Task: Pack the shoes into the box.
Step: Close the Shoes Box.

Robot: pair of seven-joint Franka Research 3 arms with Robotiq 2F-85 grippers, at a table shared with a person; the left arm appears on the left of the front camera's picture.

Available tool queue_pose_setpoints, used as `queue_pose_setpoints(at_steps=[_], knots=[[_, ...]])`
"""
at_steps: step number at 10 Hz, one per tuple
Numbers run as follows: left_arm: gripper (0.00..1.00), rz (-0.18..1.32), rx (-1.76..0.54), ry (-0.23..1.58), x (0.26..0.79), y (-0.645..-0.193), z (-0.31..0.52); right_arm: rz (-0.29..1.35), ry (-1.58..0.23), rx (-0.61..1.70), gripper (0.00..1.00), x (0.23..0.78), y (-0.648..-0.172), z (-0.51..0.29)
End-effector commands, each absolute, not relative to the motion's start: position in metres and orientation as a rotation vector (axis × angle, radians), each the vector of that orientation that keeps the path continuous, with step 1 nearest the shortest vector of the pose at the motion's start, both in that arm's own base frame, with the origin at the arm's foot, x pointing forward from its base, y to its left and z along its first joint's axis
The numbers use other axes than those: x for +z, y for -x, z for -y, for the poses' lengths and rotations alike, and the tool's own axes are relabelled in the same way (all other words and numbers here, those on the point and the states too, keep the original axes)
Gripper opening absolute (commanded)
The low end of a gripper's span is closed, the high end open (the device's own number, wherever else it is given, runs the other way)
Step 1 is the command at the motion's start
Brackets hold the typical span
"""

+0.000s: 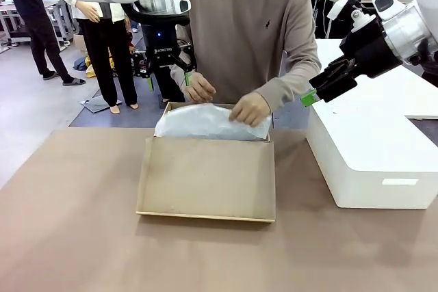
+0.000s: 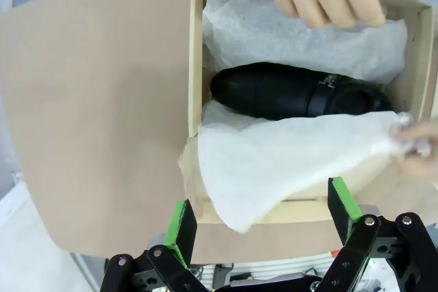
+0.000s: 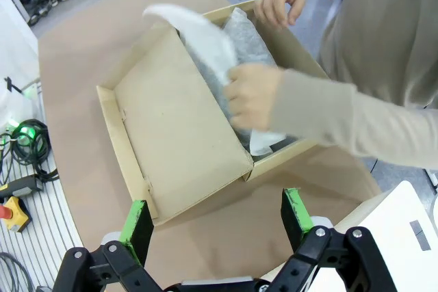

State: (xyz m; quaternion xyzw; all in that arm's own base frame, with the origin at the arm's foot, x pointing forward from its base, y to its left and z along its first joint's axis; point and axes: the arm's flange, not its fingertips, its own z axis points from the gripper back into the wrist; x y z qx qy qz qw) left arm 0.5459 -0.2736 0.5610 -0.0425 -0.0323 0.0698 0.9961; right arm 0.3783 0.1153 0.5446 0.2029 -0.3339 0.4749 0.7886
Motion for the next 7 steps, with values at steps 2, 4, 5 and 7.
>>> queue_pose_setpoints(at_steps=[2,4,5,7], knots=[[1.00,0.117,-0.124,0.037,0.573,-0.539,0.243,0.739,-0.459,1.031,1.00,0.544,-0.381,-0.115],[1.00,0.094,-0.290,-0.077,0.580,-0.530,0.212,0.739,-0.459,1.031,1.00,0.544,-0.381,-0.115],[1.00,0.073,-0.401,-0.122,0.580,-0.526,0.196,0.739,-0.459,1.031,1.00,0.544,-0.381,-0.115],[1.00,0.077,-0.652,-0.084,0.580,-0.525,0.159,0.739,-0.459,1.031,1.00,0.544,-0.381,-0.115]])
